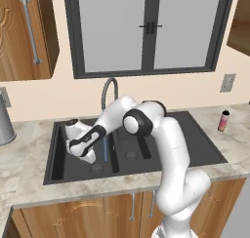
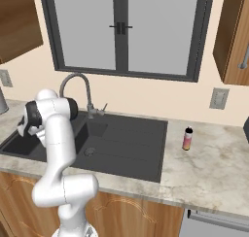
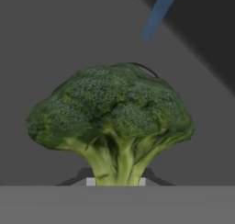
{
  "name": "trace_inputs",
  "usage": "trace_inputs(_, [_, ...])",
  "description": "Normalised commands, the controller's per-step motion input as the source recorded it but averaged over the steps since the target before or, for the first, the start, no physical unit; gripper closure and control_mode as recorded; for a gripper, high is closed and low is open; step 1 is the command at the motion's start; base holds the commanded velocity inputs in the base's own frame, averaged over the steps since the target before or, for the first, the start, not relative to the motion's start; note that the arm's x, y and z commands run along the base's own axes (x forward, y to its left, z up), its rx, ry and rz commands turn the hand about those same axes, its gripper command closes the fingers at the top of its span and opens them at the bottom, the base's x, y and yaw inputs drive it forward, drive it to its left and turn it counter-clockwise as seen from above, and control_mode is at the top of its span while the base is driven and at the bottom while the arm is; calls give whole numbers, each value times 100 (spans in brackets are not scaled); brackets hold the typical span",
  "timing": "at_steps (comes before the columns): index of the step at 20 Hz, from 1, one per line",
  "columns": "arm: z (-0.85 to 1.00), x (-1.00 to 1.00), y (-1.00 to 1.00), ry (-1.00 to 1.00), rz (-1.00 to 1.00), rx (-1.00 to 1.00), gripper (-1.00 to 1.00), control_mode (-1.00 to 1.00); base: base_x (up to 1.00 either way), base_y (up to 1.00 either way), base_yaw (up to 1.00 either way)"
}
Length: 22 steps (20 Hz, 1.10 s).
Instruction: Turn on the sink faucet. Then move the broccoli from the counter to the sink. Turn off the sink. Move the vegetable from the sink to the pot next to the stove. Finally move the pot to the rear right burner.
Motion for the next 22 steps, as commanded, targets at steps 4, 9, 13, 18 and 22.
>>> trace_inputs(4, [-20,16,1,0,-3,0,100,-100,0,0,0])
trace_inputs(9, [-23,15,1,0,-2,0,100,-100,0,0,0])
trace_inputs(13, [-25,11,1,1,-1,0,100,-100,0,0,0])
trace_inputs(18, [-24,6,5,3,0,0,100,-100,0,0,0])
trace_inputs(22, [-17,0,1,0,0,0,100,-100,0,0,0])
